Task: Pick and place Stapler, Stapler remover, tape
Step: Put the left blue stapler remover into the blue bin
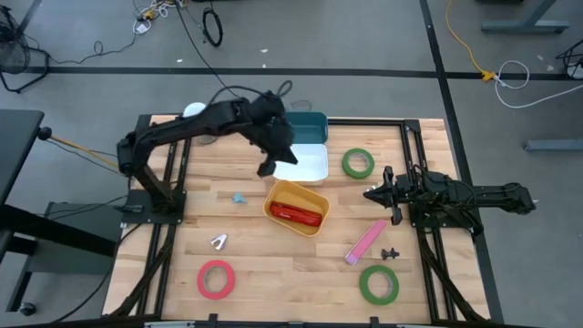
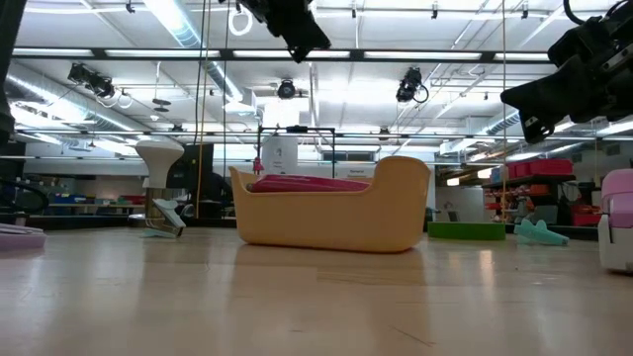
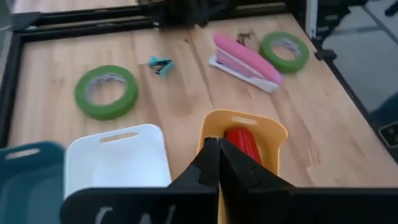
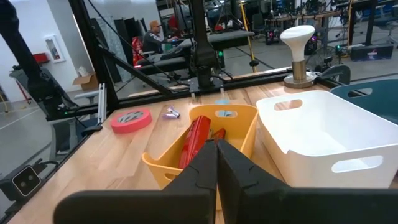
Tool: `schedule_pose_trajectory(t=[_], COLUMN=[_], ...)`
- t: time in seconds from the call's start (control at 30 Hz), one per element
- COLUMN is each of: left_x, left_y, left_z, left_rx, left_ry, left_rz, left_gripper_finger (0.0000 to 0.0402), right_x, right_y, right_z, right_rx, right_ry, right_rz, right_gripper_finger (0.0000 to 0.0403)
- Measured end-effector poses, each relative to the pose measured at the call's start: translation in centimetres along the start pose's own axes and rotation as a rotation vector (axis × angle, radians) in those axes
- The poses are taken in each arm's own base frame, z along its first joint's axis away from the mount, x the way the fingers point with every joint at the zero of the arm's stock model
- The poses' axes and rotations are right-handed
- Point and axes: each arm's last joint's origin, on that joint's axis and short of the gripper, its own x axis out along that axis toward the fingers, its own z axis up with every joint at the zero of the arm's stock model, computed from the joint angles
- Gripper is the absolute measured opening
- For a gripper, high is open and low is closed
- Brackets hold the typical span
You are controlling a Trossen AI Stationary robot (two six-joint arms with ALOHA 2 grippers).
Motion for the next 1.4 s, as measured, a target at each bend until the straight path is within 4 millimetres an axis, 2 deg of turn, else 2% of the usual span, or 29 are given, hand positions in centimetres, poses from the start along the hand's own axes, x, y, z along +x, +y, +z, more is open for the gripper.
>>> schedule_pose_trajectory(t=[0.13,0.27,0.6,0.8,0.97,1.2,1.4], left_x=[-1.5,-1.9,0.4,1.3,1.9,2.1,2.4], left_y=[-0.9,-2.0,-2.4,-3.5,-4.6,-5.8,-7.7], left_z=[-0.7,-1.7,-6.2,-8.7,-11.2,-15.1,-17.4], left_rx=[-0.021,-0.001,-0.058,-0.030,-0.034,-0.024,0.012], left_ry=[0.087,0.208,0.352,0.435,0.430,0.412,0.406], left_rz=[0.005,0.000,-0.027,-0.013,-0.013,0.092,0.142], left_gripper_finger=[0.0001,0.0001,0.0000,0.0000,0.0000,0.0000,0.0000], right_x=[0.0,0.0,0.0,0.0,0.0,0.0,0.0], right_y=[0.0,0.0,0.0,0.0,0.0,0.0,0.0], right_z=[0.0,0.0,0.0,0.0,0.0,0.0,0.0], right_rx=[0.000,0.000,0.000,0.000,0.000,0.000,0.000], right_ry=[0.000,0.000,0.000,0.000,0.000,0.000,0.000], right_rz=[0.000,0.000,0.000,0.000,0.000,0.000,0.000], right_gripper_finger=[0.0007,0.0007,0.0007,0.0007,0.0007,0.0006,0.0007])
